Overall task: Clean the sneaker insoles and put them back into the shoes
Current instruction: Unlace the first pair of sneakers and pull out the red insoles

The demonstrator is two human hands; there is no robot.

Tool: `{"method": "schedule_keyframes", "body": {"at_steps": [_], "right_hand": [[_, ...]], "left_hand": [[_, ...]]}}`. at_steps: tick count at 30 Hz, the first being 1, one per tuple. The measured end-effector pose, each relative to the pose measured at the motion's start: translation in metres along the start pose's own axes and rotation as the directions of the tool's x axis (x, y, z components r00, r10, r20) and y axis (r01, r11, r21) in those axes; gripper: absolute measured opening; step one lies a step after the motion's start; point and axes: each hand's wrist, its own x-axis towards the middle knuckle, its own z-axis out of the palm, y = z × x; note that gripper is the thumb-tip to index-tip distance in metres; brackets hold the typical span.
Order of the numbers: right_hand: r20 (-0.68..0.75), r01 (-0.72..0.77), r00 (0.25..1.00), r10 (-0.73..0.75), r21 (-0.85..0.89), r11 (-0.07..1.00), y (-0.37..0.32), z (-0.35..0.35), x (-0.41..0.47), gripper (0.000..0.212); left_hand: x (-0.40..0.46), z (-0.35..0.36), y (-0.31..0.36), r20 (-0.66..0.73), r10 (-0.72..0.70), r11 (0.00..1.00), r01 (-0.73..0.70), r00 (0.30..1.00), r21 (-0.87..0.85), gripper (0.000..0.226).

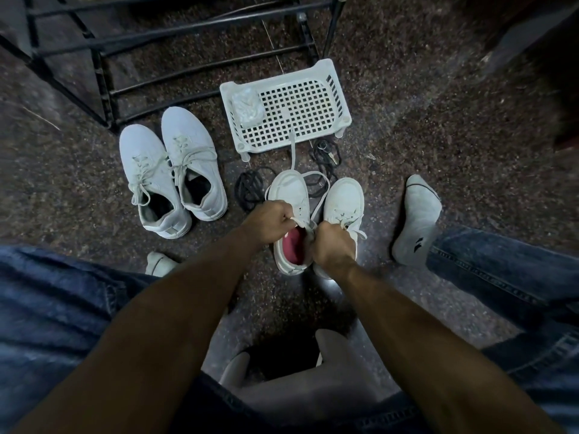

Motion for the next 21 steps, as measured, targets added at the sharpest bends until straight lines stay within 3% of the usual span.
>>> {"method": "schedule_keyframes", "body": {"at_steps": [5,8,11,12,16,21], "right_hand": [[-0.073,-0.053,0.996,0.059,0.082,0.995,0.005,0.001,-0.013,0.026],[-0.074,0.044,0.996,-0.041,0.040,0.998,0.005,0.003,-0.024,0.021],[0.022,0.169,0.985,-0.169,0.013,0.986,-0.006,0.005,-0.037,0.024],[0.046,0.145,0.988,-0.147,0.044,0.988,-0.011,0.007,-0.040,0.024],[0.163,-0.178,0.978,0.130,0.328,0.928,-0.025,0.026,-0.026,0.035],[0.236,-0.260,0.953,0.189,0.321,0.911,-0.027,0.046,-0.006,0.061]], "left_hand": [[0.004,0.002,0.004,0.020,-0.133,0.991,0.133,0.991,0.017,0.017],[0.005,0.002,0.006,0.031,-0.151,0.985,0.148,0.988,0.084,0.020],[0.004,0.002,0.010,0.036,-0.146,0.980,0.139,0.989,0.140,0.023],[0.004,0.003,0.011,0.039,-0.154,0.978,0.146,0.987,0.150,0.024],[0.003,0.006,0.010,0.070,-0.197,0.969,0.183,0.978,0.168,0.022],[0.002,0.007,0.006,0.103,-0.228,0.970,0.217,0.968,0.107,0.019]]}}
